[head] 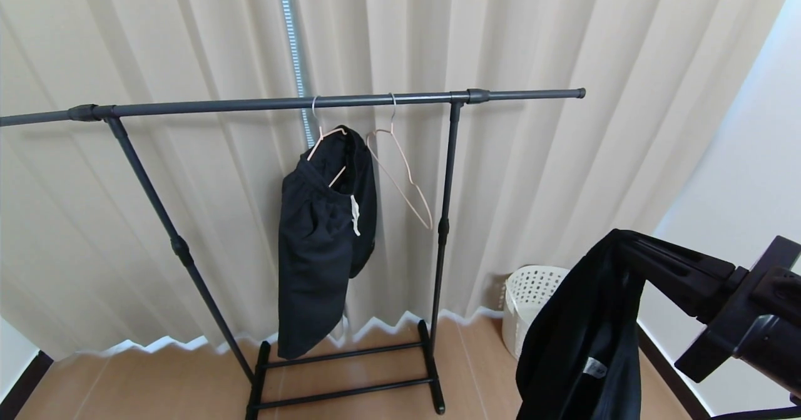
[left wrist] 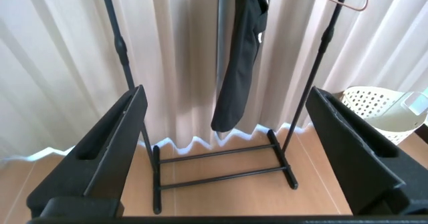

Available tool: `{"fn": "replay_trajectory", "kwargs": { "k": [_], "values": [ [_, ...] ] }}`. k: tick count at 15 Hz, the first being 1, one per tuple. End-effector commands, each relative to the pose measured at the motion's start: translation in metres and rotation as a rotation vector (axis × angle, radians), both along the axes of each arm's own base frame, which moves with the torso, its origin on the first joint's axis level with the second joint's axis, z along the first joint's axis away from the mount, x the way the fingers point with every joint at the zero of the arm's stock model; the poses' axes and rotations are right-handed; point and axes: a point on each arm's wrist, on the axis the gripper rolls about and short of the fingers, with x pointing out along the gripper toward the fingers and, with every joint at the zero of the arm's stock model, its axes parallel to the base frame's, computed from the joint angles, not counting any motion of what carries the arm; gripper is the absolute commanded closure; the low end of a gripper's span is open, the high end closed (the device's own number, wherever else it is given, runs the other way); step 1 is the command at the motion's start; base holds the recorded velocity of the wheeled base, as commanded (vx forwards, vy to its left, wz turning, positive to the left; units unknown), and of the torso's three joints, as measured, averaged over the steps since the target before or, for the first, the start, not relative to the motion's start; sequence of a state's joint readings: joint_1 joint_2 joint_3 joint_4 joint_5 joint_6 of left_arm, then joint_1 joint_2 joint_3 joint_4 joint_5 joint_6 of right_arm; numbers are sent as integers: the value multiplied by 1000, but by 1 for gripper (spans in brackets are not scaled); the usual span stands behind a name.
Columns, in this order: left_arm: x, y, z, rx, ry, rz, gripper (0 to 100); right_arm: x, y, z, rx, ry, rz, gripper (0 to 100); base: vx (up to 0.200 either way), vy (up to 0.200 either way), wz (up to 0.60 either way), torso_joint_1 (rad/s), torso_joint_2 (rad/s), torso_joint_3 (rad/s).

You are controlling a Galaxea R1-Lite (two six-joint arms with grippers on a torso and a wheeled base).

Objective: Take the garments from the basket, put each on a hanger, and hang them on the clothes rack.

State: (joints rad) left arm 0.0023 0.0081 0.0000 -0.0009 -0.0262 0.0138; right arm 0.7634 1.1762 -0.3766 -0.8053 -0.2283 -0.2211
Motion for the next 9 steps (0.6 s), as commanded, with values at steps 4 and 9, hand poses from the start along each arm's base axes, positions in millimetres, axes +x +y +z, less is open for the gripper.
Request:
{"fn": "replay_trajectory", "kwargs": {
  "k": [4,9],
  "values": [
    [0,0,0,35,18,5,0,7,7,-5,-39,23,-13,100,0,0,0,0,0,0],
    [76,-2,75,-32,467,-44,0,76,53,-9,-117,86,-252,100,0,0,0,0,0,0]
  ]
}}
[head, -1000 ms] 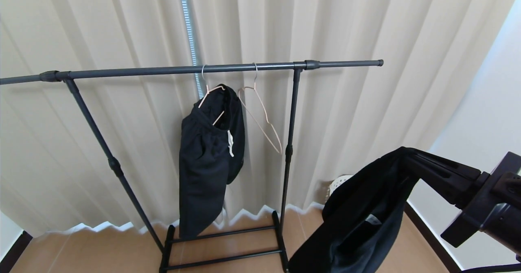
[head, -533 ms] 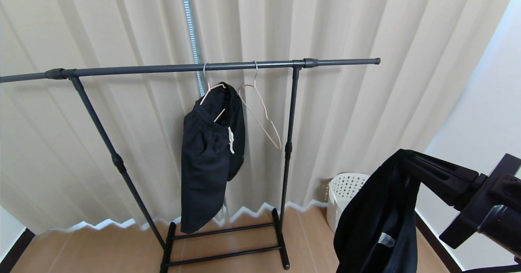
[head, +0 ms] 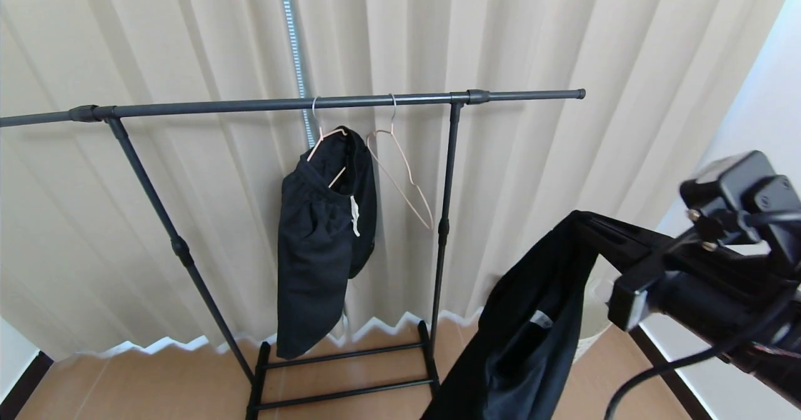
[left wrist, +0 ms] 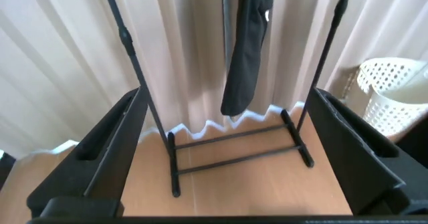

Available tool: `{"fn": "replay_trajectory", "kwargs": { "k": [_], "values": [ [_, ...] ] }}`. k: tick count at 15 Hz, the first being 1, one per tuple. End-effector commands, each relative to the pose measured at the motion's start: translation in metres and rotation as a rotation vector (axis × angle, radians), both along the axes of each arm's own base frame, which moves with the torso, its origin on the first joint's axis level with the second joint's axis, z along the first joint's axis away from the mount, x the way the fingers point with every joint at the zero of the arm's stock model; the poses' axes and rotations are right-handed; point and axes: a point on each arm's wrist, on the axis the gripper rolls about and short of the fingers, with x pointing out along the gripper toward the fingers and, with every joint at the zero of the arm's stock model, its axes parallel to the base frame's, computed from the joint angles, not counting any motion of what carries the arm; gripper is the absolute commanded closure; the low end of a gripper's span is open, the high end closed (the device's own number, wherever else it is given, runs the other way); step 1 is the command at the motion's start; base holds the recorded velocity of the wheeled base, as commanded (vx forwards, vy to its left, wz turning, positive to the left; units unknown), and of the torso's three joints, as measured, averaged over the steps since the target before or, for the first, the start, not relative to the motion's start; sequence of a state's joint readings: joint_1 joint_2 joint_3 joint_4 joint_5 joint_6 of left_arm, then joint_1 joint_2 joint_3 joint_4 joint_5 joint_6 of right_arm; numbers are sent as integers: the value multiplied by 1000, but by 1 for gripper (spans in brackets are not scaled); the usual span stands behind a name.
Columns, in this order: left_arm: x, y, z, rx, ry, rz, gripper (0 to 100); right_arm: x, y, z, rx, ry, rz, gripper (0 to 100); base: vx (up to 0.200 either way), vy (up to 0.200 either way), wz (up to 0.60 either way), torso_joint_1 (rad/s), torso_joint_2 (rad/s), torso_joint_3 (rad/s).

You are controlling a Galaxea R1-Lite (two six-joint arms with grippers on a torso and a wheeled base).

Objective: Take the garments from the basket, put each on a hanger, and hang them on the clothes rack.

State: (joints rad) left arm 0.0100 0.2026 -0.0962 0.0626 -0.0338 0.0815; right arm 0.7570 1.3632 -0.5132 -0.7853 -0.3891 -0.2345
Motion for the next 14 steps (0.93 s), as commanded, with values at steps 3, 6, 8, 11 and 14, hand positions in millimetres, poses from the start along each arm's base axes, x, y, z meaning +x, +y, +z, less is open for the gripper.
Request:
{"fn": "replay_trajectory", "kwargs": {
  "k": [3,6,8,11,14],
  "values": [
    [113,-37,73,-238,478,-195,0,72,45,-8,-91,94,-112,100,0,0,0,0,0,0],
    [165,-132,80,-201,595,-231,0,103,65,-5,-45,88,-130,100,0,0,0,0,0,0],
    [180,-165,81,-170,603,-273,0,105,68,-2,18,98,-132,100,0,0,0,0,0,0],
    [193,-180,65,-143,644,-267,0,95,85,-7,91,140,-89,100,0,0,0,0,0,0],
    [203,-202,18,-164,637,-284,0,82,100,-7,133,154,-35,100,0,0,0,0,0,0]
  ]
}}
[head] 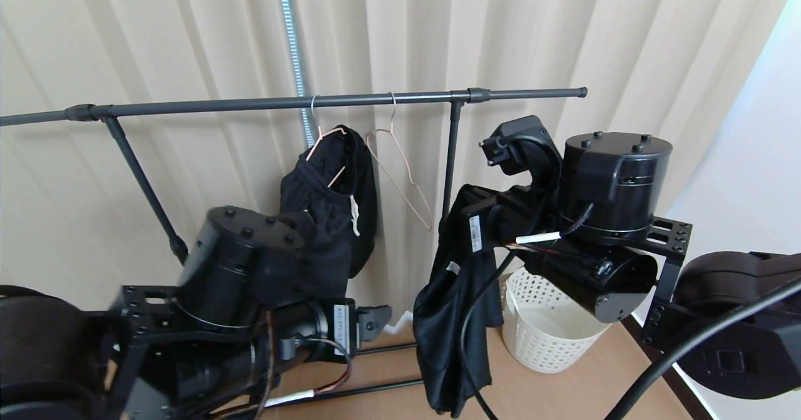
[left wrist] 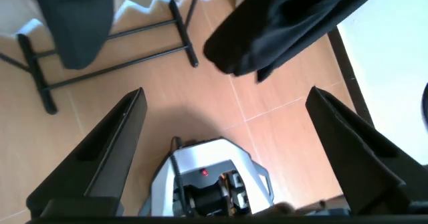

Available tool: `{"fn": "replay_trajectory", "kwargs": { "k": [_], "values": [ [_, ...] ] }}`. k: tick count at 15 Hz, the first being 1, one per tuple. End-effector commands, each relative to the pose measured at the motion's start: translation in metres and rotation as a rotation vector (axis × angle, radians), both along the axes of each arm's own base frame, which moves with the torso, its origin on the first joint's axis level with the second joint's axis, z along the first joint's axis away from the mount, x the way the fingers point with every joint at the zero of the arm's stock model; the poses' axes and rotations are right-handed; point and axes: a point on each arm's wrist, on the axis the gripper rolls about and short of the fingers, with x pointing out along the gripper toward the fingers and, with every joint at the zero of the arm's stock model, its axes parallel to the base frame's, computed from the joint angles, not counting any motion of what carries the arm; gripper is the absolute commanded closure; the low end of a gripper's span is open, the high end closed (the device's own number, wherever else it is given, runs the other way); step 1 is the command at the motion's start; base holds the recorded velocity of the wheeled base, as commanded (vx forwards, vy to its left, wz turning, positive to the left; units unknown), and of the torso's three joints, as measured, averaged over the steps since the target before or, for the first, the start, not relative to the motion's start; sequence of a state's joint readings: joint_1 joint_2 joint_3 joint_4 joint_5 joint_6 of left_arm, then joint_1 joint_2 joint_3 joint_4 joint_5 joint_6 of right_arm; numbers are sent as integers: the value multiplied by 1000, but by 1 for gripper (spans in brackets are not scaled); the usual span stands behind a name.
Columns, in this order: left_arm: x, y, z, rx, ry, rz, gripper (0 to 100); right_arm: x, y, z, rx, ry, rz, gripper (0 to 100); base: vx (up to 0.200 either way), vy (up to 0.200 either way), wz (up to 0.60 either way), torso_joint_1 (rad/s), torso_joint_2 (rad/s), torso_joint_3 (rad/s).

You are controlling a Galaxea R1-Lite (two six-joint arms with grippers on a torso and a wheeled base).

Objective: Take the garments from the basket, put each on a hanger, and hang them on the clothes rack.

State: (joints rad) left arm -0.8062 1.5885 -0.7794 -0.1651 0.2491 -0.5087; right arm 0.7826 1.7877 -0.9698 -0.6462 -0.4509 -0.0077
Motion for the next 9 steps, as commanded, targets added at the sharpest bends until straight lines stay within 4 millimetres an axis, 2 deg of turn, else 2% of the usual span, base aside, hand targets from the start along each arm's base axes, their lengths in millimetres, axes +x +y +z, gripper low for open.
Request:
{"fn": "replay_trajectory", "kwargs": {
  "k": [1,5,9],
  "values": [
    [9,-20,-55,85,83,-13,0,-7,9,-2,20,9,30,100,0,0,0,0,0,0],
    [16,-26,-65,75,74,17,0,-25,23,-2,47,22,93,100,0,0,0,0,0,0],
    [19,-27,-68,93,52,68,0,-31,25,-3,42,28,111,100,0,0,0,0,0,0]
  ]
}}
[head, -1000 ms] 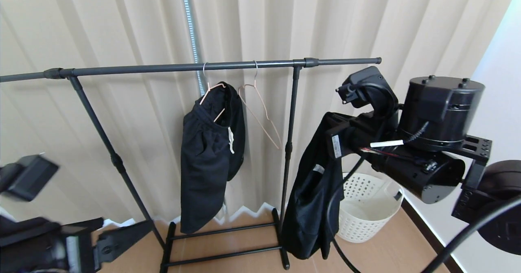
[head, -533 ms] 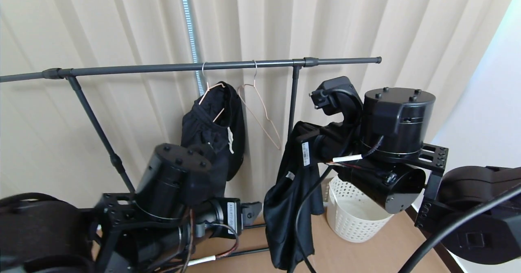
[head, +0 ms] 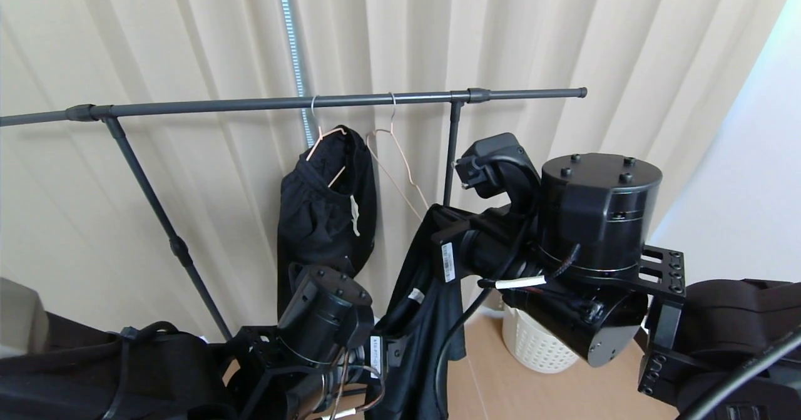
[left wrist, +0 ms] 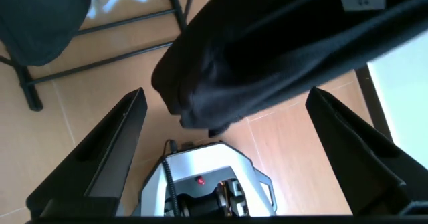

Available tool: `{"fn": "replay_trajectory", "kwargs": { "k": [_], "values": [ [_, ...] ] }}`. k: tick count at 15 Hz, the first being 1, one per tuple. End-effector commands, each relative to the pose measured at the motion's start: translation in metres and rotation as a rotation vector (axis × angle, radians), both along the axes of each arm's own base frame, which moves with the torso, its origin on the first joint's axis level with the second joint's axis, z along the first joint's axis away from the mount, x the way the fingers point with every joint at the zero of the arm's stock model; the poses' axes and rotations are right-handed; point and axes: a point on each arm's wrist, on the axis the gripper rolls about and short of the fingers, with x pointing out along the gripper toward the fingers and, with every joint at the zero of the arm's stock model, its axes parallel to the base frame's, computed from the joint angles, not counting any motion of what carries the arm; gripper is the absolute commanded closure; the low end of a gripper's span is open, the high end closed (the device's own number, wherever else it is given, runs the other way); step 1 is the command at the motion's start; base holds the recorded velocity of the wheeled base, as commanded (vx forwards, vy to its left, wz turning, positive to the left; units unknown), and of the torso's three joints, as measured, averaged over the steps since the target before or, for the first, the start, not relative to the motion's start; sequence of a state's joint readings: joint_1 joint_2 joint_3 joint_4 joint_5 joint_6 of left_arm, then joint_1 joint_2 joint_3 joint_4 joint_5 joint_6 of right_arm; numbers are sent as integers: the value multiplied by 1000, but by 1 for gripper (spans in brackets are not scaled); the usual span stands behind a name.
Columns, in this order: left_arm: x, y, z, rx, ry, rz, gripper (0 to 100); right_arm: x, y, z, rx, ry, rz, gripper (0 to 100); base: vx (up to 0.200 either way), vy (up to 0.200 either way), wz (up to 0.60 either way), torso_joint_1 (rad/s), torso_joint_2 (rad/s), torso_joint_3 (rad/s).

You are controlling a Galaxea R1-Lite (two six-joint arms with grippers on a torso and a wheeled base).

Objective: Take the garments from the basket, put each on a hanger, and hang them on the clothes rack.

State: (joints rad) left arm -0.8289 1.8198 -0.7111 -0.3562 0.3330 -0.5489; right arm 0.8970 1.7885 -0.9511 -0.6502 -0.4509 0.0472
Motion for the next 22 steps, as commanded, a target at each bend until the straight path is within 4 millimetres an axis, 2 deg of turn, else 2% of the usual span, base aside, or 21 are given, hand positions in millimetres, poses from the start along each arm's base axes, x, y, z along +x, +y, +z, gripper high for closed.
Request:
{"fn": "replay_trajectory", "kwargs": {
  "k": [1,7,11,14,16,17,22],
  "values": [
    [3,-1,-4,7,2,9,0,-5,0,1,3,-2,12,100,0,0,0,0,0,0],
    [8,-4,-8,-3,-11,15,0,-28,5,8,31,-4,74,100,0,0,0,0,0,0],
    [7,-4,-12,7,-3,8,0,-30,2,13,44,-13,74,100,0,0,0,0,0,0],
    [9,-6,-21,34,17,7,0,-36,-7,27,74,-39,73,100,0,0,0,0,0,0],
    [9,-6,-24,40,23,7,0,-36,-10,30,80,-44,69,100,0,0,0,0,0,0],
    [8,-6,-25,43,26,7,100,-33,-12,30,82,-46,58,100,0,0,0,0,0,0],
    [7,-4,-19,42,4,12,100,-16,-22,29,77,-49,-9,100,0,0,0,0,0,0]
  ]
}}
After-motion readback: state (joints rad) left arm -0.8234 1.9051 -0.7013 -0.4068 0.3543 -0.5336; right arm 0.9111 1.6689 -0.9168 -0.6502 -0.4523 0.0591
